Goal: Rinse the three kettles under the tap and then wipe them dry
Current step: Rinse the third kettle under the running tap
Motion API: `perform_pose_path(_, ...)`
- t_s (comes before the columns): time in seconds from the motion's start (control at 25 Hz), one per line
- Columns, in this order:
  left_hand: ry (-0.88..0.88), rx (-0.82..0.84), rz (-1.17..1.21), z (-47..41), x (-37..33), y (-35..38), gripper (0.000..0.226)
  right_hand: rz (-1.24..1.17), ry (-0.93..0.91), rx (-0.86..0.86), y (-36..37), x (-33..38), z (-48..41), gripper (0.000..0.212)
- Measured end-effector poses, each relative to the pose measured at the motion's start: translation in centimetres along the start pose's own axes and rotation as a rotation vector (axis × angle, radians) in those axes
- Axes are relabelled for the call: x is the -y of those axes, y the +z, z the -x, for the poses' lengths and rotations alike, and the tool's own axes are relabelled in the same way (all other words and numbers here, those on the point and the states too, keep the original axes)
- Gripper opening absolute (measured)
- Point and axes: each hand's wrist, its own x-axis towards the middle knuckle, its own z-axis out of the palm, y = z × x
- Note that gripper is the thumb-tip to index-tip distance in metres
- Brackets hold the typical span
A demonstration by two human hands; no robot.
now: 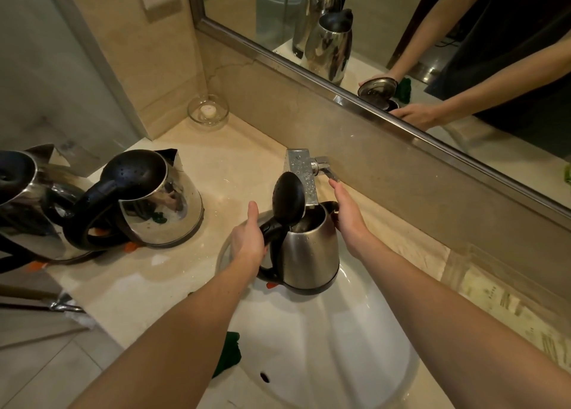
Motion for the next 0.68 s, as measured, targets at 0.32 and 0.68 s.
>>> perform_pose_path(0.32,-0.017,0.024,0.067,-0.7,1.2,-0.3,0.071,0.019,0.056,-0.092,1.0,-2.6,-1.0,0.059)
perform_pose_path(0.68,-0.015,0.039,0.123,-1.8,2.4,-0.1,0.064,0.003,0.119,-0.157,2.7,-5.6,-1.8,0.062)
